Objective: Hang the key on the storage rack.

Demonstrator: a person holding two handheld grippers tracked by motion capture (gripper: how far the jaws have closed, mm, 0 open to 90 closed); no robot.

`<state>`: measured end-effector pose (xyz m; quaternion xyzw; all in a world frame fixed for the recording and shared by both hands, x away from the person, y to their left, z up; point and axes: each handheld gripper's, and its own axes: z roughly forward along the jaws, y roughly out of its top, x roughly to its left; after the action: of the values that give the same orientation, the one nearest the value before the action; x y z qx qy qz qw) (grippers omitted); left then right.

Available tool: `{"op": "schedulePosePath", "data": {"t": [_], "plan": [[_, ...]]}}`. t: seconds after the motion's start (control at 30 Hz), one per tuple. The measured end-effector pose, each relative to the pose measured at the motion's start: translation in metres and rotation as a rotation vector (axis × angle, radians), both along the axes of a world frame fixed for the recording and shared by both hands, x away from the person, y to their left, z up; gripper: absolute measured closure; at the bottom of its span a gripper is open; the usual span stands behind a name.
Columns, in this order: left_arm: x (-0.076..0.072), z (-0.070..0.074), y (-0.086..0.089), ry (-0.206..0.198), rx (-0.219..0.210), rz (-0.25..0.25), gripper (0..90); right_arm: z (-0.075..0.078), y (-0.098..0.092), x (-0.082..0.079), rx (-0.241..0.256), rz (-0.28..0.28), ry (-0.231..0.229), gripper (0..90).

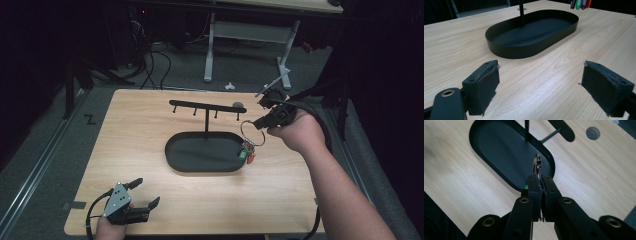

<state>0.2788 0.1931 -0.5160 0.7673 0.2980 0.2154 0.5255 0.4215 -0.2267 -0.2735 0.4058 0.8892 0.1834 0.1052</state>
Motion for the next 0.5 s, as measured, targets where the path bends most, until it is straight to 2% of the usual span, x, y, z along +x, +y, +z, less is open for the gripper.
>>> {"op": "schedulePosePath", "data": {"t": [0.13, 0.2, 0.37, 0.5], "plan": [[0.0, 0.0, 0.0, -0.001, 0.001, 0.001, 15.0, 0.001, 0.008, 0.001, 0.008, 0.01, 0.002, 87.4], [0.001, 0.0, -0.001, 0.0, 0.003, -0.002, 15.0, 0.003, 0.015, 0.003, 0.01, 0.04, -0.012, 87.4], [0.0, 0.0, -0.001, 0.001, 0.008, -0.006, 15.0, 0.002, 0.021, 0.009, 0.016, 0.03, -0.007, 87.4], [0.0, 0.0, 0.001, -0.002, 0.004, 0.001, 15.0, -0.003, 0.022, 0.02, 0.027, 0.022, -0.003, 87.4]]}}
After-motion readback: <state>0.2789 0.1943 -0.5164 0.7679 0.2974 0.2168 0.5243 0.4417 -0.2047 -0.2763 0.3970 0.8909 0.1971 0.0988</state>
